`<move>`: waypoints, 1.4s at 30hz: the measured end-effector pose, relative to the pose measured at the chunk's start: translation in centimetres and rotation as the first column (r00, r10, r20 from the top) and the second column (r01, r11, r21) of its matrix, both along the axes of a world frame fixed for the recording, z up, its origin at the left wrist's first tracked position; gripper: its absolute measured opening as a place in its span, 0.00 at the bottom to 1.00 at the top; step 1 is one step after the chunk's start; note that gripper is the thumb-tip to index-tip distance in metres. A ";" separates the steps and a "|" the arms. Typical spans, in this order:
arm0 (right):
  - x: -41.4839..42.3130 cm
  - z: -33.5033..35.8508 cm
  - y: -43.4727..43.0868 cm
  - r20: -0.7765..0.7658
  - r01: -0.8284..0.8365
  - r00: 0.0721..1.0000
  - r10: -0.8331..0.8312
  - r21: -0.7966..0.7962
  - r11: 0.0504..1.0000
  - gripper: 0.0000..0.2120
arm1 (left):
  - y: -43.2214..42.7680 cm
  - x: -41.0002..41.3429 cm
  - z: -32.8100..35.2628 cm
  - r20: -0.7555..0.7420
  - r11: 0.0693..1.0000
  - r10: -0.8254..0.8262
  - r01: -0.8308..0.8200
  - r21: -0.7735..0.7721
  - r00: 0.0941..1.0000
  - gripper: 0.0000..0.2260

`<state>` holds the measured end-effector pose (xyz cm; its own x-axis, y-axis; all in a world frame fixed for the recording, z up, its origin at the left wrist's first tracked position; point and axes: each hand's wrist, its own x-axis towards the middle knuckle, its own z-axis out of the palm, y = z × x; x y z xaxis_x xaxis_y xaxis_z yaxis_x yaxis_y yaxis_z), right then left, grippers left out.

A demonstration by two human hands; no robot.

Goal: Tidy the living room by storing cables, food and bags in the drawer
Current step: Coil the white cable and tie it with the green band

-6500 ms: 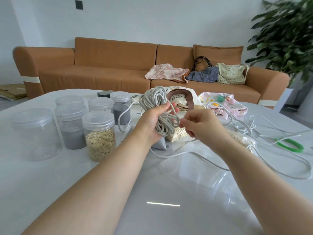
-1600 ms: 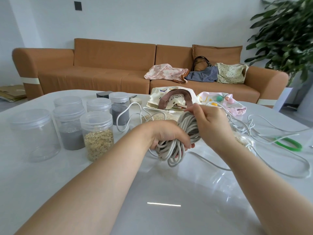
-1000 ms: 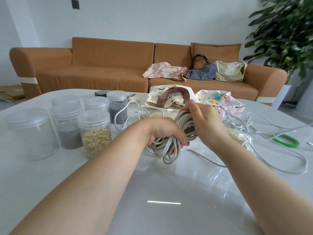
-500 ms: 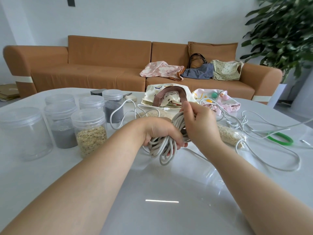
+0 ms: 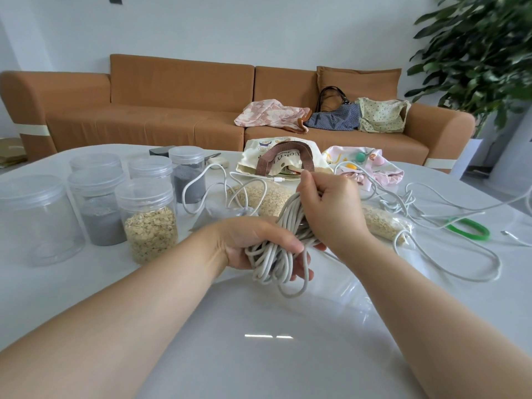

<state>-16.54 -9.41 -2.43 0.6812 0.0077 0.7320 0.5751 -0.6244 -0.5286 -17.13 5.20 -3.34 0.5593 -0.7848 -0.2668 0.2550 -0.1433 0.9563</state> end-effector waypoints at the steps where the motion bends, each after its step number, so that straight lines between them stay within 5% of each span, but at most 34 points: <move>1: 0.0 0.0 -0.1 0.020 0.001 1.000 -0.001 0.001 1.000 0.22 | 0.0 0.0 -0.3 -0.043 0.998 -0.033 0.031 -0.058 0.999 0.27; 5: 0.1 0.1 -0.6 0.115 0.013 0.993 -0.012 -0.009 1.000 0.22 | 0.0 -0.2 -1.2 -0.134 0.965 -0.149 0.114 -0.238 0.980 0.20; 14: -0.1 0.8 -0.7 0.277 -0.001 0.961 0.021 -0.073 0.997 0.21 | -1.0 -0.6 -2.1 -0.142 0.921 -0.230 0.169 -0.350 0.963 0.07; 18: 0.2 0.5 -1.0 0.277 0.006 0.961 0.013 -0.068 0.998 0.21 | -1.1 0.0 -2.4 -0.138 0.918 -0.281 0.225 -0.326 0.950 0.11; 22: 0.4 0.3 -1.0 0.265 0.007 0.964 0.012 -0.067 0.998 0.21 | -0.8 0.0 -2.5 -0.228 0.944 -0.196 0.120 -0.307 0.954 0.27; 28: 0.3 0.2 -0.5 0.300 -0.036 0.952 0.055 -0.068 0.997 0.23 | -0.6 -0.6 -1.4 -0.236 0.979 -0.114 0.068 -0.194 0.965 0.25; 35: 0.2 0.2 -0.2 0.322 -0.041 0.944 0.066 -0.084 0.996 0.23 | -0.5 -1.4 -1.2 -0.277 0.982 -0.003 -0.051 -0.185 0.961 0.04; 38: 0.2 0.2 -0.3 0.317 -0.042 0.946 0.066 -0.082 0.996 0.23 | -0.7 -1.6 -1.1 -0.295 0.979 0.002 -0.062 -0.194 0.955 0.09; 42: 0.3 0.1 -0.4 0.288 -0.032 0.956 0.056 -0.085 0.996 0.24 | -0.5 -1.6 -0.9 -0.315 0.977 -0.068 -0.002 -0.215 0.947 0.27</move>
<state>-16.23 -9.82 -2.34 0.4373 0.0980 0.8940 0.7242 -0.6277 -0.2854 -18.73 4.74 -4.26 0.4446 -0.8589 -0.2543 0.5500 0.0377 0.8343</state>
